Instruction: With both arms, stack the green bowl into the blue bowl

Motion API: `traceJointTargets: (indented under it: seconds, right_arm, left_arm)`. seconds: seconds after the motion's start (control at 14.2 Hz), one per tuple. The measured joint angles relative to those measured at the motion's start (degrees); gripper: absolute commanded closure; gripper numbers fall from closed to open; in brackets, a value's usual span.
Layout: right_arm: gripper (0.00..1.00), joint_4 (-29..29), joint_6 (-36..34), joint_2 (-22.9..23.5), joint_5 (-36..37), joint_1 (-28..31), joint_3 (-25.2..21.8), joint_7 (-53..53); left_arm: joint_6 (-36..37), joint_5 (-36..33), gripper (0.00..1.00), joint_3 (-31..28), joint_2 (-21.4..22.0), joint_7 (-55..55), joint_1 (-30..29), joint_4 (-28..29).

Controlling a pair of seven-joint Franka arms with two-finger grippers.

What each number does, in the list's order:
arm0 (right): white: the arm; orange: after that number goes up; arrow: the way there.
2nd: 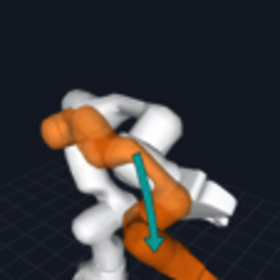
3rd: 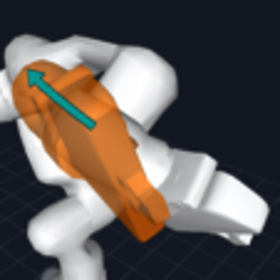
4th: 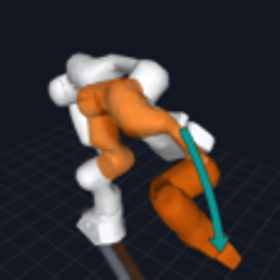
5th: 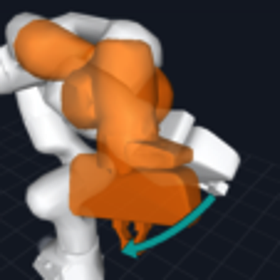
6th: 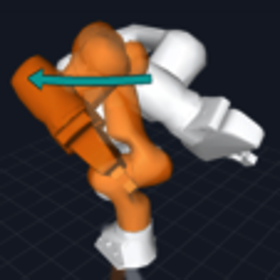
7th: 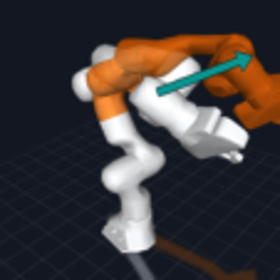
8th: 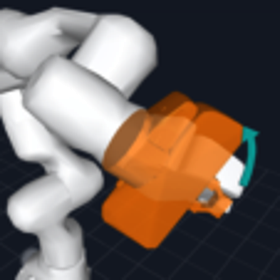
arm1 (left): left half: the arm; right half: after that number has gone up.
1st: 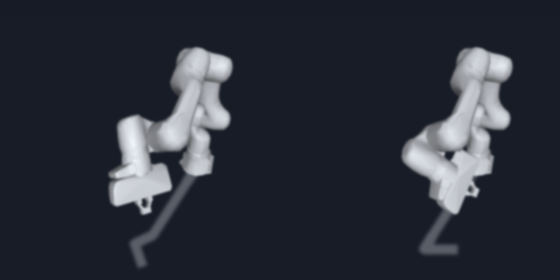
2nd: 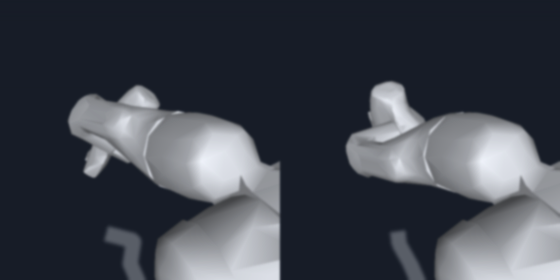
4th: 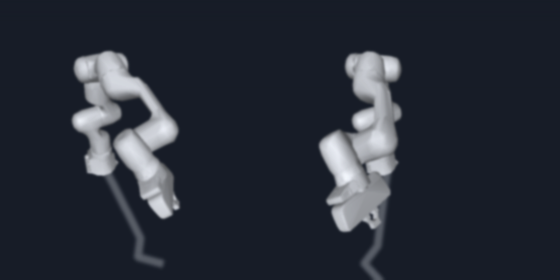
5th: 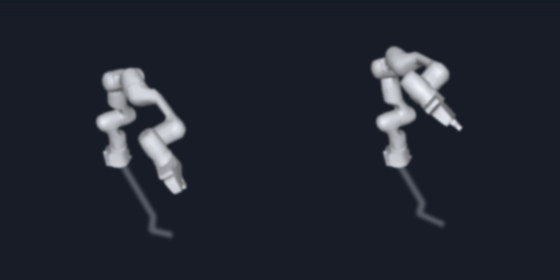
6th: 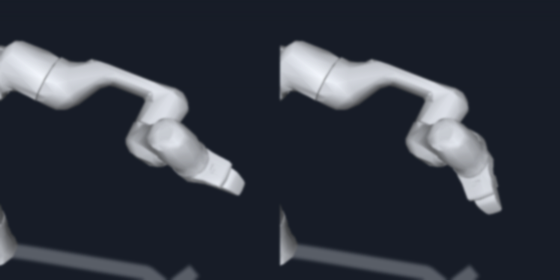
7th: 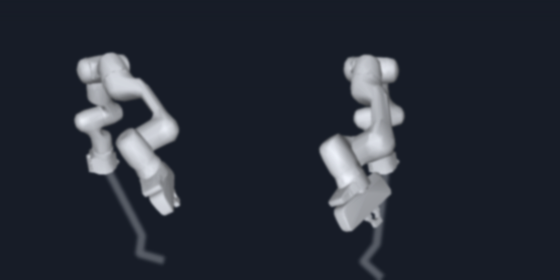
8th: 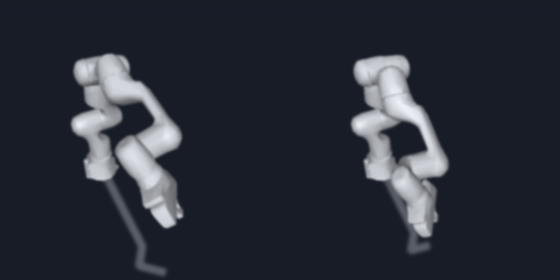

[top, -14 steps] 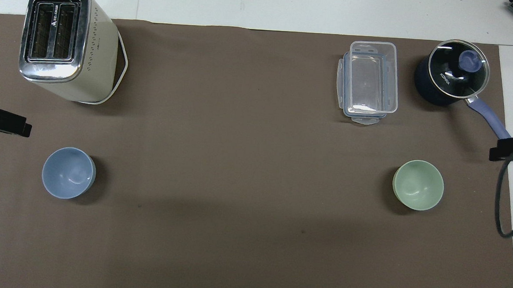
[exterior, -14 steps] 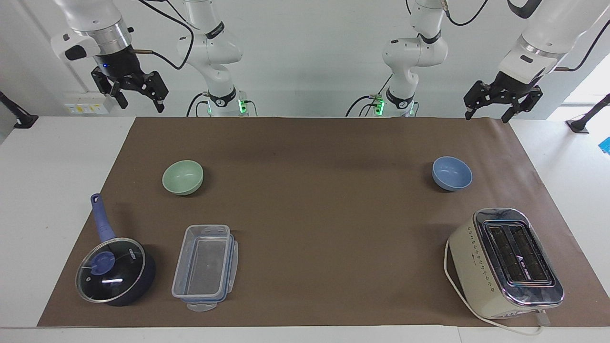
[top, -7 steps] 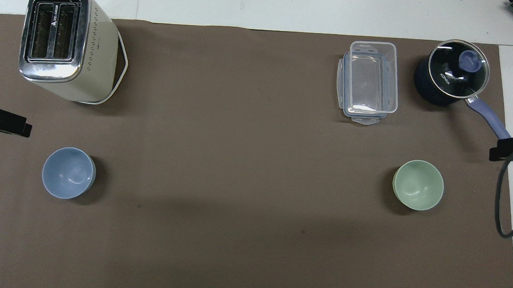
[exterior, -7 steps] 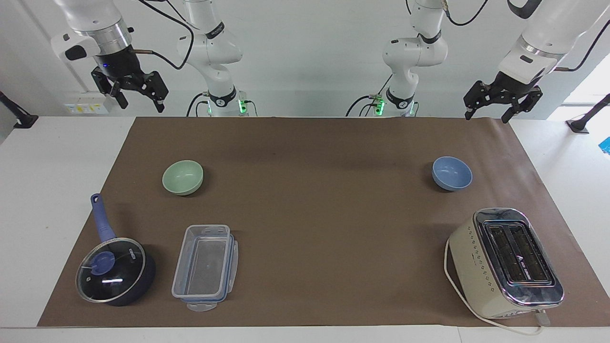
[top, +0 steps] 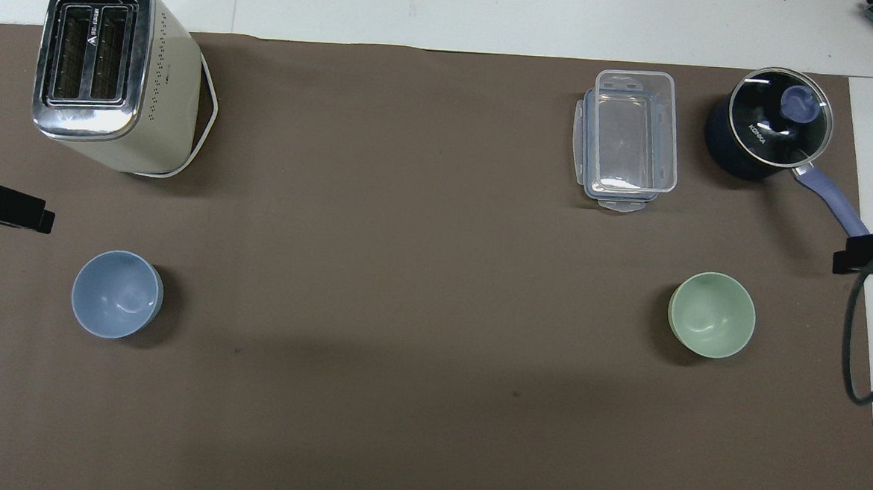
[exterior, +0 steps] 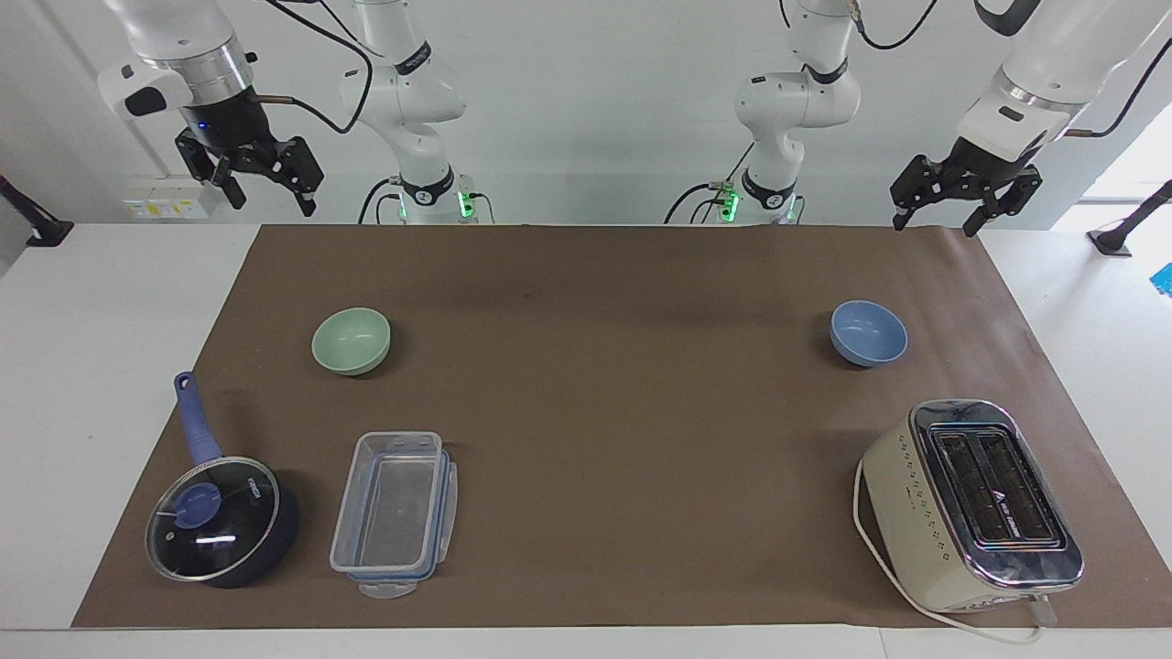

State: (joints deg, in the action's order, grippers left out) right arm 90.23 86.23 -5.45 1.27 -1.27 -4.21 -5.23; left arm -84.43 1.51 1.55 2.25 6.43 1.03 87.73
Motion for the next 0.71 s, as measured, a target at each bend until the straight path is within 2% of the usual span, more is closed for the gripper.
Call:
traceJointTargets:
  seconds: [0.71]
  right_arm:
    - [0.00, 0.54, 0.43, -0.06, 0.00, 0.00, 0.00, 0.02]
  left_arm:
    - [0.00, 0.00, 0.00, 0.02, 0.00, 0.00, 0.00, 0.00]
